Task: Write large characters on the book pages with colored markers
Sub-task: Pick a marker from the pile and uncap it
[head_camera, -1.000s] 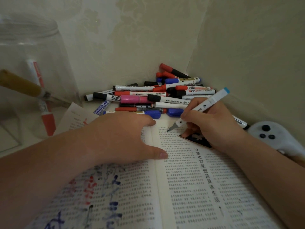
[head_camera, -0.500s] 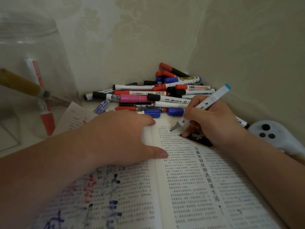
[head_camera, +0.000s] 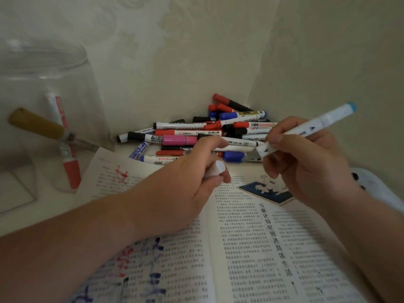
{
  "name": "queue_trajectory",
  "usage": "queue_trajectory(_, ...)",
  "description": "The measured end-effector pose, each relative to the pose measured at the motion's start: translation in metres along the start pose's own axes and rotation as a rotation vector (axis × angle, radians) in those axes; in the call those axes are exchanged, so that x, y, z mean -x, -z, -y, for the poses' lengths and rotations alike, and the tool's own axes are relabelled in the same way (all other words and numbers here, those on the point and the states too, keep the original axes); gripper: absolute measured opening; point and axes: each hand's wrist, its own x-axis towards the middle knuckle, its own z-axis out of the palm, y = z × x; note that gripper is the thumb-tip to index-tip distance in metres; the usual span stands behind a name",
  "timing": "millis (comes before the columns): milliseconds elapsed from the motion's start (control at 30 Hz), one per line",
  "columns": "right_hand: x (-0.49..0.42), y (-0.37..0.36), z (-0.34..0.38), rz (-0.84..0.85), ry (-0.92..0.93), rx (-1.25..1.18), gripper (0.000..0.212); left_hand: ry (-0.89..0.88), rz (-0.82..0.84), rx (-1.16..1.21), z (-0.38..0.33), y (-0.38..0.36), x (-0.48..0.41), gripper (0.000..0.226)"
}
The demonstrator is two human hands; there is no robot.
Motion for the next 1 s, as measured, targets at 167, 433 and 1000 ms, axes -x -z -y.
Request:
queue_trajectory(167,0.009,-0.008,0.004,0.086,0.091,0.023,0.006,-0.013,0.028,-0.006,-0.006,-0.001,0.001,0.050)
queue_trajectory(433,0.019,-0.010,0.007,0.290,0.054,0.308,0.012,-0.078,0.068,-0.054,-0.008,-0.008,0.002,0.059)
queue_trajectory(1000,0.021,-0.025,0.002,0.368,0.015,0.788,0.019,-0.106,-0.129,0.283,0.007,0.005,0.007,0.060)
